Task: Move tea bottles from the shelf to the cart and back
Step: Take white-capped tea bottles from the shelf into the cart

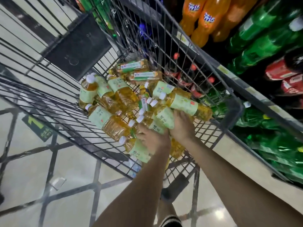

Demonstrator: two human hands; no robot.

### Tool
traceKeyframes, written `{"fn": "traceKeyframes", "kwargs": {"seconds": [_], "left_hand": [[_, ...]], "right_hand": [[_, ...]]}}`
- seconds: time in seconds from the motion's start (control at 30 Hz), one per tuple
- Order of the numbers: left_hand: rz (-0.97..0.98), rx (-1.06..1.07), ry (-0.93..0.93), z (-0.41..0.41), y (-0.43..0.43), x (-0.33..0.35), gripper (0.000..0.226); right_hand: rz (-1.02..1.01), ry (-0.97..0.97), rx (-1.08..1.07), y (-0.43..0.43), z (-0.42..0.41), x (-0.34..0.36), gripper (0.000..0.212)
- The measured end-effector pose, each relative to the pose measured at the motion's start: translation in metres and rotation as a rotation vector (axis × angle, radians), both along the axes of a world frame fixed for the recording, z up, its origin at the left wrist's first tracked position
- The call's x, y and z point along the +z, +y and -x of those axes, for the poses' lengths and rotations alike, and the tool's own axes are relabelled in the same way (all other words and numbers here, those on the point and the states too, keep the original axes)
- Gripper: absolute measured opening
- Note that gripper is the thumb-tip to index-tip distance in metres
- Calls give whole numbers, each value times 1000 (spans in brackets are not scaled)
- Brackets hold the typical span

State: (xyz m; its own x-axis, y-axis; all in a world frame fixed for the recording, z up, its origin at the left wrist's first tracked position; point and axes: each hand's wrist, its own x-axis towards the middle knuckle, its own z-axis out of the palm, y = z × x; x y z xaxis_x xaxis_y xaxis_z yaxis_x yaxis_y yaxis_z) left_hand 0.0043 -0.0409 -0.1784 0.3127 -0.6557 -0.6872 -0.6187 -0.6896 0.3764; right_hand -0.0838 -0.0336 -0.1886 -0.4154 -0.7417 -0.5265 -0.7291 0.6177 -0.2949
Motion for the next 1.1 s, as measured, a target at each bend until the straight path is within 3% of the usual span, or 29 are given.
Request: {"fn": "traceKeyframes", "kwargs": {"seconds": [0.23, 0.43, 0.53, 0.7, 0.93, 1.03, 1.1], "left_hand": [[39, 30, 36, -2, 2, -3, 106], [141, -52, 190, -17, -6, 28, 103], [197, -86, 223, -27, -9, 55, 102], [278, -189, 268, -43, -15, 110, 63], [441, -382, 411, -72, -29, 188, 77], [532, -439, 442, -83, -33, 222, 65], [600, -470, 462, -90, -36, 242, 70]], "right_hand": [[15, 67, 69, -3, -1, 3, 69], [96, -152, -133, 9, -3, 34, 62], [157, -293, -261, 14, -2, 63, 58], [249, -454, -461, 20, -16, 111, 60], [426, -495, -583, 25, -41, 178, 50], [548, -525, -594, 29, -51, 215, 44], [616, -506, -606, 27, -59, 239, 41]]}}
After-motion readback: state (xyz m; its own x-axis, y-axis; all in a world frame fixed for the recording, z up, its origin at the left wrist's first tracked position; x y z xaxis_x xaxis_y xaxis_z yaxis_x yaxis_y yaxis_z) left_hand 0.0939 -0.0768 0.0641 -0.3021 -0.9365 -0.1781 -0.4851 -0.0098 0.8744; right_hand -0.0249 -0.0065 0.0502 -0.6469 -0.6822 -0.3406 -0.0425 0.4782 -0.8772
